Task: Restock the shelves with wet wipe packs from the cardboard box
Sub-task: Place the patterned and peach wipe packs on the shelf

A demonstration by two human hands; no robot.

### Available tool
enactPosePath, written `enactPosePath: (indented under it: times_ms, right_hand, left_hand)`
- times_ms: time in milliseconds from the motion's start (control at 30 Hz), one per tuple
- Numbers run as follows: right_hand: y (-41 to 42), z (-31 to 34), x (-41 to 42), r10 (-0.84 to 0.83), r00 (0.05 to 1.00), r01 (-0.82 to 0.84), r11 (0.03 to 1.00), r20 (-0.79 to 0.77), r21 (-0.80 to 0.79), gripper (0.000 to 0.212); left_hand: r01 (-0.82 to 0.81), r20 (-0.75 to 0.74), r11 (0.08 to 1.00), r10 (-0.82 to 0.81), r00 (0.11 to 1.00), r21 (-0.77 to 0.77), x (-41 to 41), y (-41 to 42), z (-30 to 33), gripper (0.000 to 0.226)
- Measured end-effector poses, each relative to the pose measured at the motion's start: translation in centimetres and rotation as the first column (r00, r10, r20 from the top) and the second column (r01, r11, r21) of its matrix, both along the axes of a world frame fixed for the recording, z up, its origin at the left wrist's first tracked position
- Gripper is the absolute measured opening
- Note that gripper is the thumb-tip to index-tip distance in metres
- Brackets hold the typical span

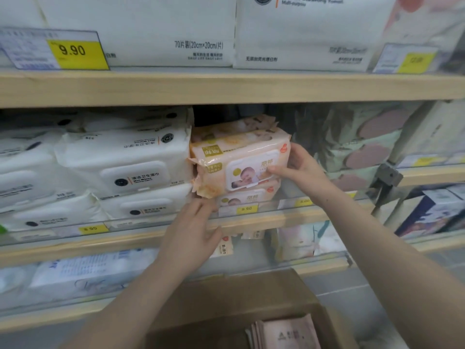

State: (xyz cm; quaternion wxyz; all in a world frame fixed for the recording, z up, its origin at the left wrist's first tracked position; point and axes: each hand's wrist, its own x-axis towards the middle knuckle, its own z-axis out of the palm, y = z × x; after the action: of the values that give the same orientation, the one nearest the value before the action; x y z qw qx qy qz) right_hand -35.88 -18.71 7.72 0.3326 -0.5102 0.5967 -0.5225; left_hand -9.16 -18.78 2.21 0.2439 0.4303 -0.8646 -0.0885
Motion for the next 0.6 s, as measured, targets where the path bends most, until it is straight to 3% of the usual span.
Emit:
enactPosePath:
  times_ms: [200,333,600]
  right_hand:
    - [0.7,0.9,1.0,-0.090,0.994,0.087,0.995,-0.055,-0.039,0.078]
    - [3.0,0.2,0.9,-0.166,0.974,0.166,0.986,-0.153,-0.011,0.084]
    - [15.1,-8.0,1.6,-0.161,0.946,0.207,0.968,-0.282,0.144,0.062]
  left_hand:
    - [0.027,-0.030,0.998,-0.026,0.999,0.054,-0.3,1.0,0.0,0.061]
    - [0.085,-0.007,0.993,-0.085,0.996,0.083,-0.4,1.9,-1.0,0.040]
    - [0.141,0.309,0.956,-0.219,0.925,0.257,0.3,7.5,-9.9,0.049]
